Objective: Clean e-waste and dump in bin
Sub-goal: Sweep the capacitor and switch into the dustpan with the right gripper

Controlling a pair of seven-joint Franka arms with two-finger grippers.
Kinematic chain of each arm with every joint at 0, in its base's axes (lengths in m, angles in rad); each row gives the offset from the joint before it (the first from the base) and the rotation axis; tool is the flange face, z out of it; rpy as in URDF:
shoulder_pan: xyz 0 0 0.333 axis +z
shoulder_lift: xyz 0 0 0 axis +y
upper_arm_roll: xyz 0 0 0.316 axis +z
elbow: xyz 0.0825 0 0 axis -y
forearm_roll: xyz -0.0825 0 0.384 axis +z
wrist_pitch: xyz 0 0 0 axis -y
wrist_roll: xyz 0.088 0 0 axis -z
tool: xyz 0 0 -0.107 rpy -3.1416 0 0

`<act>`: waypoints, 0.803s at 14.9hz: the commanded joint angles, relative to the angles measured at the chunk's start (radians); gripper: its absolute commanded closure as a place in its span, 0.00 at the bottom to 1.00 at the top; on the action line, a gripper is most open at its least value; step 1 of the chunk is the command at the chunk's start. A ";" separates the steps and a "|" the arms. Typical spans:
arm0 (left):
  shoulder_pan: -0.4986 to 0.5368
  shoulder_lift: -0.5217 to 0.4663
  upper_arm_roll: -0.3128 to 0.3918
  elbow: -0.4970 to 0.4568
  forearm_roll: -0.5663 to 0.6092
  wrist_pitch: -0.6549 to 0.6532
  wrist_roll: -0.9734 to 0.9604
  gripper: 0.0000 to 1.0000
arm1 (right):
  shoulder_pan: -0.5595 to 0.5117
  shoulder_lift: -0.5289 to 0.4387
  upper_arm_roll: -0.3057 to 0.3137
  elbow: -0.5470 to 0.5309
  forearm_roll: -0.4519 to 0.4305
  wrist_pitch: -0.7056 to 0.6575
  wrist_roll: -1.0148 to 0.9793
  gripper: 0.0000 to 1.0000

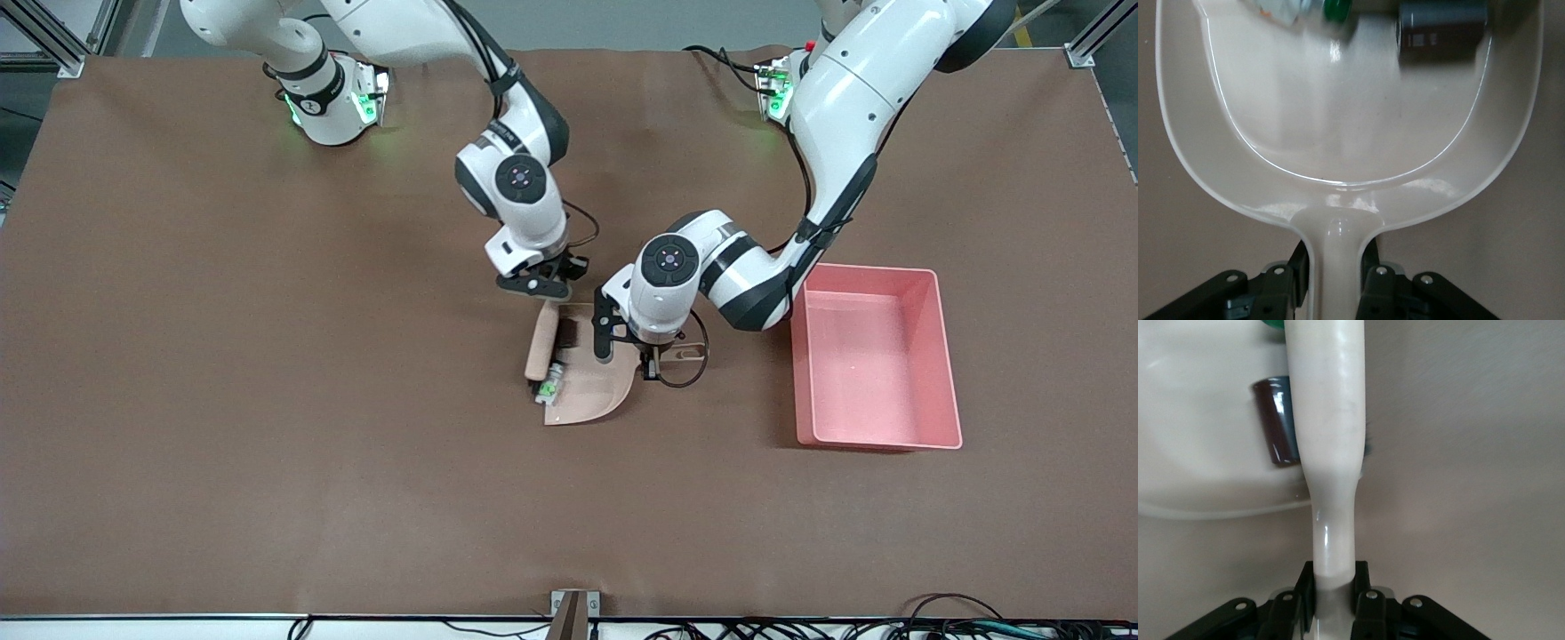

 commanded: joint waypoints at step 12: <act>0.055 -0.001 -0.014 0.023 -0.050 -0.005 0.036 0.99 | -0.038 -0.130 -0.009 0.055 0.015 -0.274 0.065 1.00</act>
